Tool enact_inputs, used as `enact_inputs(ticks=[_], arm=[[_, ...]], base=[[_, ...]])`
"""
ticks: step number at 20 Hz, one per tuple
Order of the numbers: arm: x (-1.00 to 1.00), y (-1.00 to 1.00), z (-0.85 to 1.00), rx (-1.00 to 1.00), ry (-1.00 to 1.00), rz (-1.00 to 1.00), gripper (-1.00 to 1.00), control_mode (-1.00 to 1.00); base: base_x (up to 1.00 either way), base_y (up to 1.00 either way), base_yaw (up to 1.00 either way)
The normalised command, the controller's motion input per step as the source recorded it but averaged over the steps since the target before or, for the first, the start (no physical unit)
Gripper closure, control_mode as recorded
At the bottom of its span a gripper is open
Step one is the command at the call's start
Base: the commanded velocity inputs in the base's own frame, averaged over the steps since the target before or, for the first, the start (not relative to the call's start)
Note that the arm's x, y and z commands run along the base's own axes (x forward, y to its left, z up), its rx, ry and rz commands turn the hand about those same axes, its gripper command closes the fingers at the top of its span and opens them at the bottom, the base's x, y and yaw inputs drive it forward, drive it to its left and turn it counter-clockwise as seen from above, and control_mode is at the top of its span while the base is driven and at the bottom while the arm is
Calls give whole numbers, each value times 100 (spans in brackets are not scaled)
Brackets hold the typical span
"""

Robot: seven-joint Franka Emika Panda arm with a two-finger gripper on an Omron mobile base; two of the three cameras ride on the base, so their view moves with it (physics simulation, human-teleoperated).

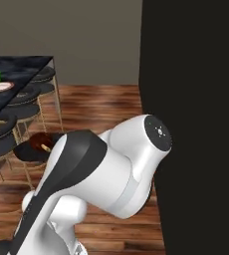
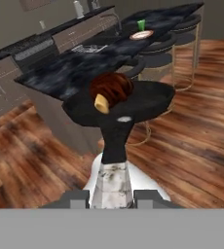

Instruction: Pick up the pan with the steak in it and place it on the dining table. Then place the steak on the plate.

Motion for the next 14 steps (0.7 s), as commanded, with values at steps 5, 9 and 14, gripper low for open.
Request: enact_inputs(ticks=[5,9,14], arm=[[0,0,0,0,0,0,100,100],[0,0,0,0,0,0,100,100],[0,0,0,0,0,0,100,100]], base=[[100,1,2],[100,2,2],[100,0,1]])
